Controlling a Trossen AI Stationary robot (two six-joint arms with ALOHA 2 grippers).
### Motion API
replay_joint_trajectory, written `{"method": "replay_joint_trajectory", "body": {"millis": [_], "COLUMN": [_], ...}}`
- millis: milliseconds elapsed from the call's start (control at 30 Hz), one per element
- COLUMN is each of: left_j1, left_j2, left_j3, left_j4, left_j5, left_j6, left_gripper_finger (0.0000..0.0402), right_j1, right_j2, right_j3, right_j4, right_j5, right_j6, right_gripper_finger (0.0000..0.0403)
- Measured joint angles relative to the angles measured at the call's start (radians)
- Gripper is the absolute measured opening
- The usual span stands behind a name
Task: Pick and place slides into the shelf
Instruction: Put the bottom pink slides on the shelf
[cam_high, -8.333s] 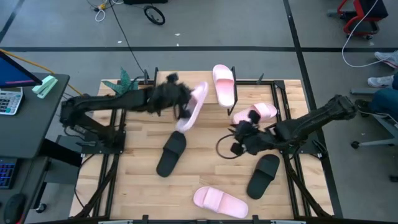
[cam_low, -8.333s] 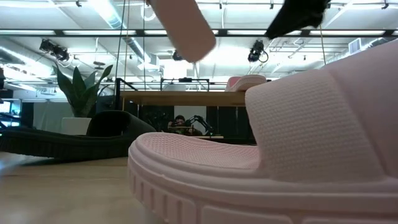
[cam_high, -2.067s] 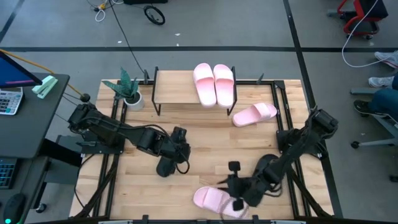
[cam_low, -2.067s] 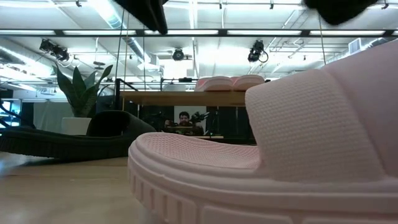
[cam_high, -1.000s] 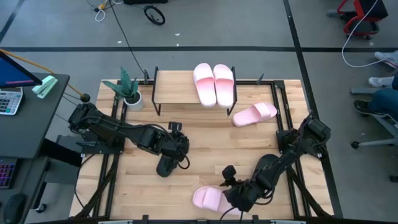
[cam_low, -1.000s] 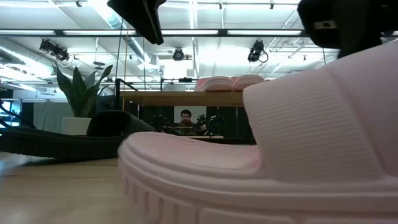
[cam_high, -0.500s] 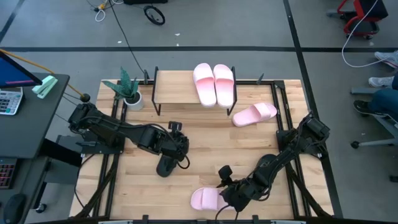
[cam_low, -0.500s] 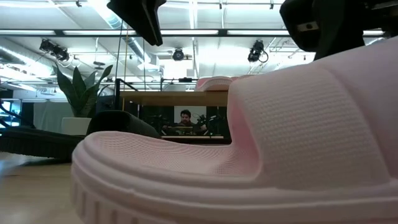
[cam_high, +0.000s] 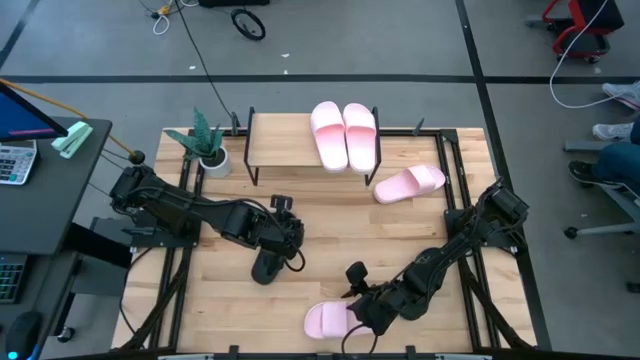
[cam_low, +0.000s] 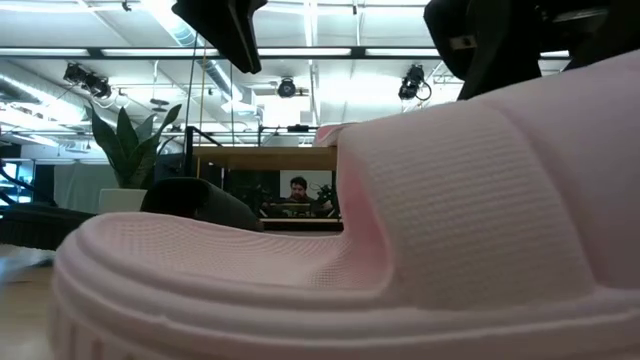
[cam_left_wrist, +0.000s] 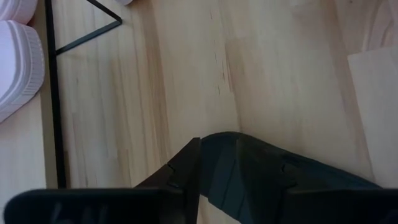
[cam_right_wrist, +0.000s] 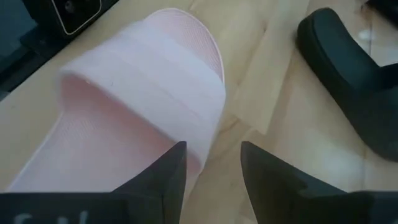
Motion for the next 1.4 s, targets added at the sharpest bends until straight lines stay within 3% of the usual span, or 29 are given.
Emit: {"method": "replay_joint_trajectory", "body": {"millis": [400, 500, 700, 1233, 1400], "left_j1": [0.0, 0.0, 0.011, 0.033, 0.033], "left_j2": [0.0, 0.0, 0.0, 0.0, 0.0], "left_j3": [0.0, 0.0, 0.0, 0.0, 0.0], "left_j4": [0.0, 0.003, 0.014, 0.014, 0.014], "left_j5": [0.0, 0.0, 0.0, 0.0, 0.0], "left_j6": [-0.001, 0.0, -0.001, 0.001, -0.003], "left_gripper_finger": [0.0107, 0.0105, 0.0103, 0.0094, 0.0086], "right_j1": [0.091, 0.09, 0.052, 0.011, -0.007], "right_j2": [0.004, 0.025, 0.111, 0.135, 0.132], "right_j3": [-0.002, -0.002, 0.0, 0.0, 0.0], "right_j4": [0.018, 0.081, 0.183, 0.235, 0.234], "right_j5": [0.077, 0.12, 0.091, 0.095, 0.097], "right_j6": [-0.18, -0.274, -0.367, -0.358, -0.347], "right_gripper_finger": [0.0158, 0.0158, 0.0158, 0.0157, 0.0129]}}
